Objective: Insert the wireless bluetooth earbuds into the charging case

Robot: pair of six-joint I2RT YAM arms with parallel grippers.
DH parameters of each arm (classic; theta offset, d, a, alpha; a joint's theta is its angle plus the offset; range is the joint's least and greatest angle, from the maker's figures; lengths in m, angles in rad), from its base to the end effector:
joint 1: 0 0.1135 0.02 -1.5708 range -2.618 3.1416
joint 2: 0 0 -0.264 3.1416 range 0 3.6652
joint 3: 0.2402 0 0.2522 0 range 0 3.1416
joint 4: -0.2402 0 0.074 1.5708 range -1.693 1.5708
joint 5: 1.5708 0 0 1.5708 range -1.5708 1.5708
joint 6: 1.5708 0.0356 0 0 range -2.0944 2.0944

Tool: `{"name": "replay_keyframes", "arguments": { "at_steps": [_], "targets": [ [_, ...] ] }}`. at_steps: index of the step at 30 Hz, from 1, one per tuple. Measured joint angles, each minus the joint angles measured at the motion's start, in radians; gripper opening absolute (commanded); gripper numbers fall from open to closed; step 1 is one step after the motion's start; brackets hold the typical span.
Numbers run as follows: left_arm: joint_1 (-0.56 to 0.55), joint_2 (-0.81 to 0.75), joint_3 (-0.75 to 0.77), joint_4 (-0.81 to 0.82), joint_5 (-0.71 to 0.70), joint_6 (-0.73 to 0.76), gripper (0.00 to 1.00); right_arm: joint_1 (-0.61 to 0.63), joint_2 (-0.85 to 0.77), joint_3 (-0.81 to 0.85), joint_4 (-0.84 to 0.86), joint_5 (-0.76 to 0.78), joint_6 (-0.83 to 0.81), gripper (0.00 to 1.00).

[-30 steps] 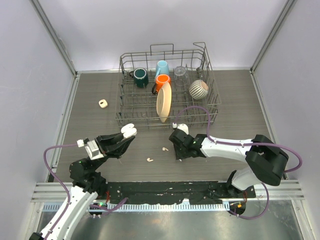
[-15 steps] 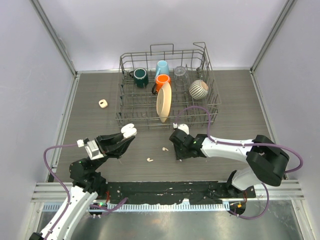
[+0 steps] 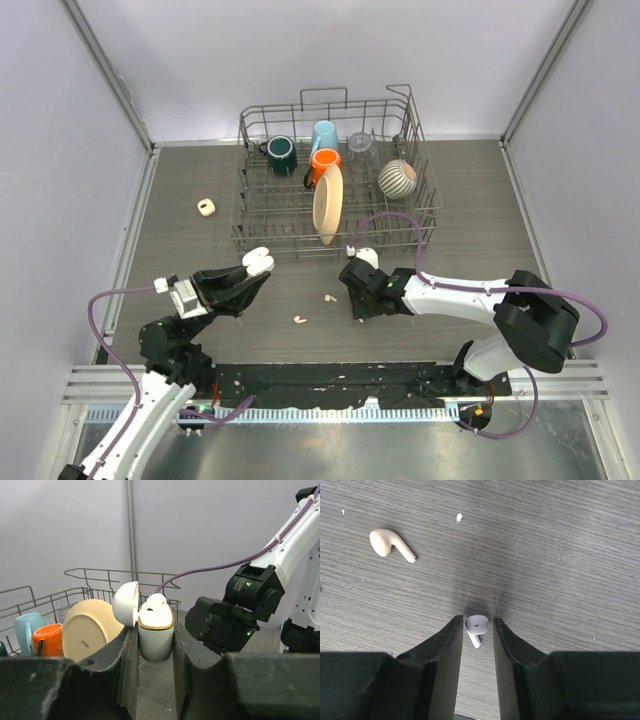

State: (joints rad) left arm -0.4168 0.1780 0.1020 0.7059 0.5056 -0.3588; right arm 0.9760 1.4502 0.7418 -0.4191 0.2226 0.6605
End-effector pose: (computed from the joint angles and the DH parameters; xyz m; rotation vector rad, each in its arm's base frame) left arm 0.0789 -0.0538 0.2634 0.5136 0.9424 -0.9404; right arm 0.1522 0.2109 0.1636 -0.3530 2.6469 0.2352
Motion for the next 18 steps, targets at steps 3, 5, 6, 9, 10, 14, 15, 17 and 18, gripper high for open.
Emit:
{"name": "replay_keyframes", "arguments": {
  "at_steps": [3, 5, 6, 9, 10, 14, 15, 17, 18],
  "targets": [
    [0.000, 0.004, 0.000, 0.000, 0.000, 0.000, 0.00, 0.000, 0.001, 0.000, 0.000, 0.000, 0.000, 0.36],
    [0.000, 0.004, 0.000, 0.000, 0.000, 0.000, 0.00, 0.000, 0.003, 0.000, 0.000, -0.001, 0.000, 0.36],
    [0.000, 0.005, 0.000, 0.000, 0.000, 0.000, 0.00, 0.000, 0.003, 0.000, 0.000, -0.001, 0.000, 0.36],
    [0.000, 0.008, 0.000, 0.001, 0.000, 0.000, 0.00, 0.000, 0.003, 0.000, 0.001, -0.004, 0.000, 0.36],
    [0.000, 0.011, 0.000, 0.002, 0.000, 0.000, 0.00, 0.000, 0.004, 0.000, 0.001, -0.005, 0.000, 0.36],
    [0.000, 0.017, 0.000, 0.005, 0.000, 0.000, 0.00, 0.000, 0.014, 0.000, 0.002, -0.007, 0.000, 0.36],
    [0.000, 0.018, 0.000, 0.007, 0.000, 0.000, 0.00, 0.000, 0.015, 0.000, 0.006, -0.007, 0.000, 0.36],
    [0.000, 0.019, 0.000, 0.010, 0.000, 0.000, 0.00, 0.000, 0.016, 0.000, 0.006, -0.007, 0.000, 0.36],
    [0.000, 0.019, 0.000, 0.010, 0.000, 0.000, 0.00, 0.000, 0.016, 0.000, 0.007, -0.007, 0.000, 0.36]
  ]
}}
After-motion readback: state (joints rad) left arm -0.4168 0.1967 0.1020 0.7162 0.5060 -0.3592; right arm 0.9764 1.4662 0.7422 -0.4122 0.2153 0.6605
